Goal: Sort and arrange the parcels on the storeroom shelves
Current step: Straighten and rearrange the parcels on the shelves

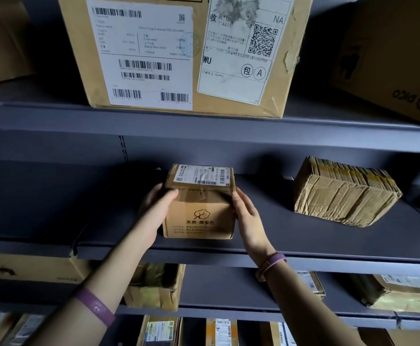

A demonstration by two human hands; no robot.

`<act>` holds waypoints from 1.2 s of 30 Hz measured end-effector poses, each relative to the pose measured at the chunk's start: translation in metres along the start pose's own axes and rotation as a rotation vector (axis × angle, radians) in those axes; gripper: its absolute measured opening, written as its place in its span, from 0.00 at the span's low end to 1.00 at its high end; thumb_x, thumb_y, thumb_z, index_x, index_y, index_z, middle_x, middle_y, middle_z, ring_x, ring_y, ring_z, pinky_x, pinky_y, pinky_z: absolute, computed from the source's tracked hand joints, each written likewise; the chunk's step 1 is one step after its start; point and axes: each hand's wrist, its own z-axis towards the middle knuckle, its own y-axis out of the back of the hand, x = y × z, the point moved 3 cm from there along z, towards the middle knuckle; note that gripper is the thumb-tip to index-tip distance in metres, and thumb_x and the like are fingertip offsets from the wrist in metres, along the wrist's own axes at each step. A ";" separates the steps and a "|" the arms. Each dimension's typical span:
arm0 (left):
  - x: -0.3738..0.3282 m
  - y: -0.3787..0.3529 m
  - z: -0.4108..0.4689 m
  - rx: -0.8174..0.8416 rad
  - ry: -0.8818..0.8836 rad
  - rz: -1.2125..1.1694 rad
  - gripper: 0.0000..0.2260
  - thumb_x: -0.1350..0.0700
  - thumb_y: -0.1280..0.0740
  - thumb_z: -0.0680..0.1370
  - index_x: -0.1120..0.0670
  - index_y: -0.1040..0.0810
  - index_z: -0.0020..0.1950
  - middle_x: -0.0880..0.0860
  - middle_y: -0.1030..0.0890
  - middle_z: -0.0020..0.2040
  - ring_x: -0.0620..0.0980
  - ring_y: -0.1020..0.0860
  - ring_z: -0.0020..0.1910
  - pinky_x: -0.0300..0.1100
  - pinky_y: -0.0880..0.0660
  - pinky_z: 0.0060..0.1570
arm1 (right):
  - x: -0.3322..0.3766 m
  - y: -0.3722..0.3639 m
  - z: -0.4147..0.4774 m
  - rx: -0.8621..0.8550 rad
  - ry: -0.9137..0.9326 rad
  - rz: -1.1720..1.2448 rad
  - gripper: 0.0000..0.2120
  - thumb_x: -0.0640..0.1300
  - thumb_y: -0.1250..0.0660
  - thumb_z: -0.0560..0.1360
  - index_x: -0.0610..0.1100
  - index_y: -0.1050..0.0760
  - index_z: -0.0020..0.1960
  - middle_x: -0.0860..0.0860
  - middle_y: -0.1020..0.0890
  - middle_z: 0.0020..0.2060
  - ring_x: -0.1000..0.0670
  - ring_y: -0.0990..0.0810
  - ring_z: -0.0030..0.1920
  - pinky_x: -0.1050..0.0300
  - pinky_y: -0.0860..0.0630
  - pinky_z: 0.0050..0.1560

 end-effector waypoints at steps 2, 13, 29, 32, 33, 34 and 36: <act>0.006 0.001 0.002 -0.069 0.008 -0.043 0.08 0.47 0.27 0.73 0.39 0.22 0.50 0.45 0.19 0.53 0.45 0.21 0.52 0.43 0.26 0.50 | -0.002 -0.003 0.004 0.006 -0.014 -0.046 0.23 0.56 0.38 0.79 0.49 0.30 0.72 0.57 0.24 0.67 0.62 0.27 0.65 0.61 0.34 0.70; -0.080 -0.049 -0.049 -0.005 -0.612 0.053 0.12 0.63 0.36 0.78 0.58 0.21 0.60 0.50 0.19 0.57 0.42 0.22 0.58 0.31 0.29 0.59 | 0.031 0.065 -0.003 -0.161 0.052 -0.123 0.15 0.49 0.38 0.80 0.51 0.27 0.66 0.51 0.23 0.65 0.52 0.25 0.66 0.50 0.29 0.69; 0.000 -0.303 -0.067 0.305 -0.108 0.088 0.27 0.62 0.35 0.78 0.50 0.38 0.75 0.49 0.32 0.71 0.43 0.32 0.66 0.38 0.35 0.64 | 0.032 0.333 -0.024 -0.637 0.151 -0.322 0.19 0.37 0.31 0.76 0.45 0.35 0.64 0.46 0.29 0.60 0.48 0.28 0.60 0.73 0.32 0.51; 0.010 -0.326 -0.065 0.244 -0.082 0.054 0.28 0.66 0.37 0.78 0.50 0.39 0.75 0.44 0.31 0.65 0.32 0.29 0.54 0.21 0.34 0.49 | 0.024 0.343 -0.008 -0.379 0.049 -0.371 0.25 0.39 0.33 0.78 0.44 0.38 0.71 0.50 0.30 0.66 0.50 0.30 0.66 0.58 0.32 0.64; 0.013 -0.330 -0.065 0.221 -0.077 0.049 0.28 0.67 0.37 0.78 0.50 0.39 0.75 0.42 0.31 0.63 0.29 0.29 0.51 0.18 0.34 0.44 | 0.024 0.343 -0.006 -0.318 0.055 -0.390 0.26 0.38 0.33 0.77 0.45 0.38 0.72 0.50 0.29 0.67 0.50 0.29 0.67 0.54 0.31 0.67; 0.016 -0.333 -0.065 0.201 -0.072 0.044 0.28 0.67 0.37 0.78 0.50 0.39 0.75 0.41 0.30 0.61 0.28 0.30 0.50 0.18 0.34 0.43 | 0.025 0.342 -0.005 -0.276 0.077 -0.404 0.27 0.37 0.33 0.77 0.45 0.37 0.73 0.50 0.28 0.67 0.51 0.28 0.67 0.51 0.31 0.69; 0.020 -0.335 -0.067 0.170 -0.066 0.024 0.27 0.68 0.38 0.78 0.49 0.38 0.74 0.38 0.28 0.59 0.28 0.29 0.51 0.27 0.33 0.51 | 0.026 0.339 -0.009 -0.232 0.133 -0.436 0.28 0.37 0.33 0.76 0.45 0.37 0.74 0.48 0.28 0.68 0.51 0.30 0.69 0.48 0.34 0.72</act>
